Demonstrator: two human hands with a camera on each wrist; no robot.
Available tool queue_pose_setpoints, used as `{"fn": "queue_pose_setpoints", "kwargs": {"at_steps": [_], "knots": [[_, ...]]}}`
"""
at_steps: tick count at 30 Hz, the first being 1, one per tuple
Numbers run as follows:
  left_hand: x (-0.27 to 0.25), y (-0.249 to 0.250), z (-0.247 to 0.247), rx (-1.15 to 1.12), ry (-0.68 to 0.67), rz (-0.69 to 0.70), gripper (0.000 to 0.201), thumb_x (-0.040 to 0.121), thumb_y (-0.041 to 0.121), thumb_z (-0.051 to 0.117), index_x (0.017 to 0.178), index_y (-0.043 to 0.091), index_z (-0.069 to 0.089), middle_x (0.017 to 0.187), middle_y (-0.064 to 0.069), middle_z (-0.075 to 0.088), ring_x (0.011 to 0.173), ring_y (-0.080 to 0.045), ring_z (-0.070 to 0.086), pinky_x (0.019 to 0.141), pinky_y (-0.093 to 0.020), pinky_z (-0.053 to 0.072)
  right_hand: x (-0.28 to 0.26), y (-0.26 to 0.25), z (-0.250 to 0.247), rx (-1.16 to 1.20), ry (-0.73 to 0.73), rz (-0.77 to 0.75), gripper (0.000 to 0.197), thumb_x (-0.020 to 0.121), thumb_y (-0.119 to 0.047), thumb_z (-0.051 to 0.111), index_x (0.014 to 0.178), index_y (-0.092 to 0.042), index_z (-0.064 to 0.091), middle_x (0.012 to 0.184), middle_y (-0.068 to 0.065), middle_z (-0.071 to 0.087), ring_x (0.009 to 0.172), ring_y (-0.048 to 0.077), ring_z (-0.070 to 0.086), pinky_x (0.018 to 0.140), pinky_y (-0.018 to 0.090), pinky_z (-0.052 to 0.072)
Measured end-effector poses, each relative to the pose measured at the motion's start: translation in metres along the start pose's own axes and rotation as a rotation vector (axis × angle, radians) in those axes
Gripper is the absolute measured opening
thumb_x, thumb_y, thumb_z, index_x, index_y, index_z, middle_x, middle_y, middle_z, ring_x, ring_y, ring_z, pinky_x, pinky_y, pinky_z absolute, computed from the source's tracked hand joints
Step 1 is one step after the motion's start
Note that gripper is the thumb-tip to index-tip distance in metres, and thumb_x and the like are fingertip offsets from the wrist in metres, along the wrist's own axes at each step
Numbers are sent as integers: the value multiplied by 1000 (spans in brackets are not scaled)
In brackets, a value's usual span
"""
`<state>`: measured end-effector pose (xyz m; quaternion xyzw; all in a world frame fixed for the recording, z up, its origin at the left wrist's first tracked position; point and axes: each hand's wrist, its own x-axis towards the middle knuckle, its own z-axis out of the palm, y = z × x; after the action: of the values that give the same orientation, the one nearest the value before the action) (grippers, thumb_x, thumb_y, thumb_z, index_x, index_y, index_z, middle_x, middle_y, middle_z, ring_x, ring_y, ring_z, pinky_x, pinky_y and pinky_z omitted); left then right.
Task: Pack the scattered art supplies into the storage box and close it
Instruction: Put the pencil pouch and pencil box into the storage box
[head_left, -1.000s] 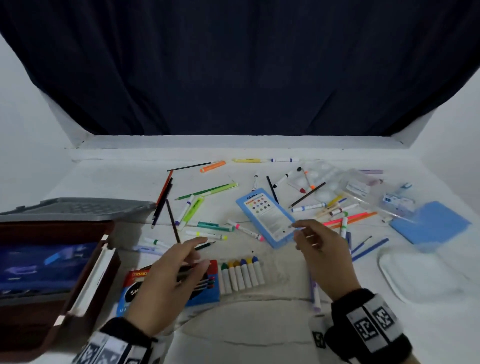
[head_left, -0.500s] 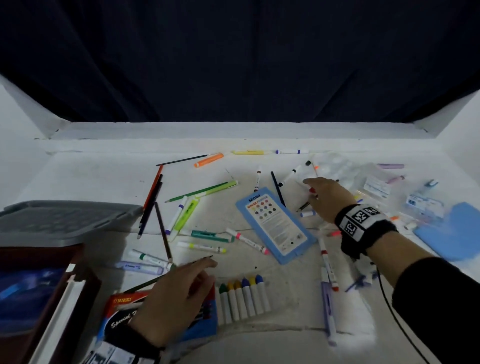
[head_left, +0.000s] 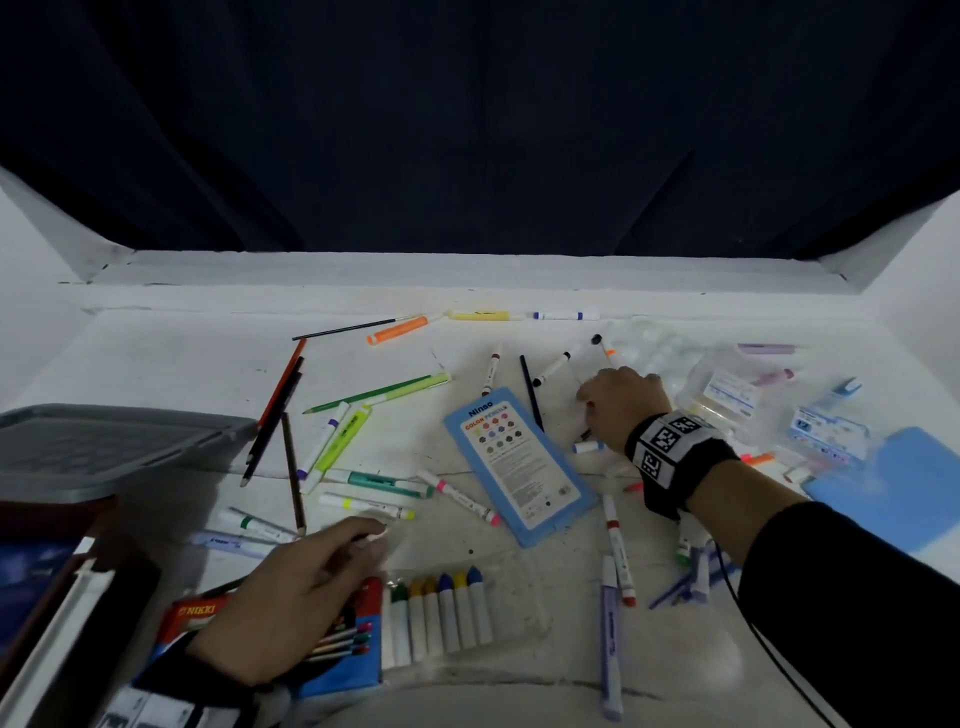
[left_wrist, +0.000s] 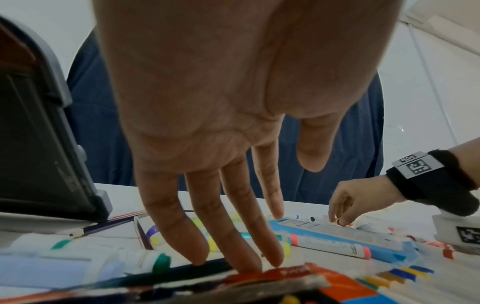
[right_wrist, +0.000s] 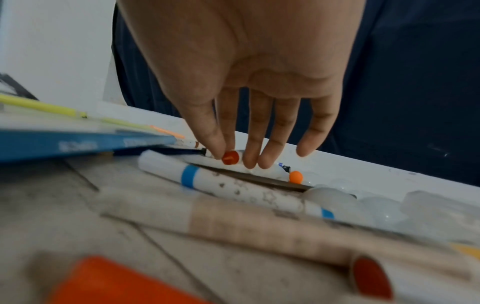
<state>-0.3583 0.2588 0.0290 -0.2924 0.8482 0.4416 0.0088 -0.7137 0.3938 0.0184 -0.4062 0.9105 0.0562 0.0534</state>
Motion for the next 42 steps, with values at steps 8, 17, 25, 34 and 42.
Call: {"fn": "queue_pose_setpoints", "kwargs": {"at_steps": [8,17,25,34,42], "knots": [[-22,16,18,-9,45,-14,29,95,40,55,124,44,59,93,4,74,84,-12,70,77,-22,55,-51,-11,-10,767,243,-78,19,74,-20,78,81,-27,62,72,-11,65,68,8,63,66,25,55],[-23,-4,30,217,120,79,30,89,46,63,119,46,59,115,26,63,106,2,59,96,-28,49,-120,-57,-1,1098,148,-279,5,89,-19,68,90,-14,67,89,-1,65,78,9,63,66,13,47],[-27,-10,33,400,92,80,60,72,51,76,126,54,50,123,24,52,117,-2,49,102,-30,44,-151,-80,25,884,-185,-388,7,88,-19,67,93,-17,62,79,-6,64,68,8,61,64,17,50],[-24,-11,39,527,99,50,65,72,42,83,130,44,54,126,20,48,120,-9,48,102,-33,45,-148,-88,24,602,-109,-411,4,92,-16,56,94,-16,60,89,1,62,81,15,60,74,26,52],[-22,-10,39,556,98,45,62,75,45,80,130,45,52,125,22,47,119,-6,45,102,-31,44,-143,-92,18,564,-188,-373,21,78,-26,80,94,-17,69,86,-4,58,78,12,59,71,21,50]]}}
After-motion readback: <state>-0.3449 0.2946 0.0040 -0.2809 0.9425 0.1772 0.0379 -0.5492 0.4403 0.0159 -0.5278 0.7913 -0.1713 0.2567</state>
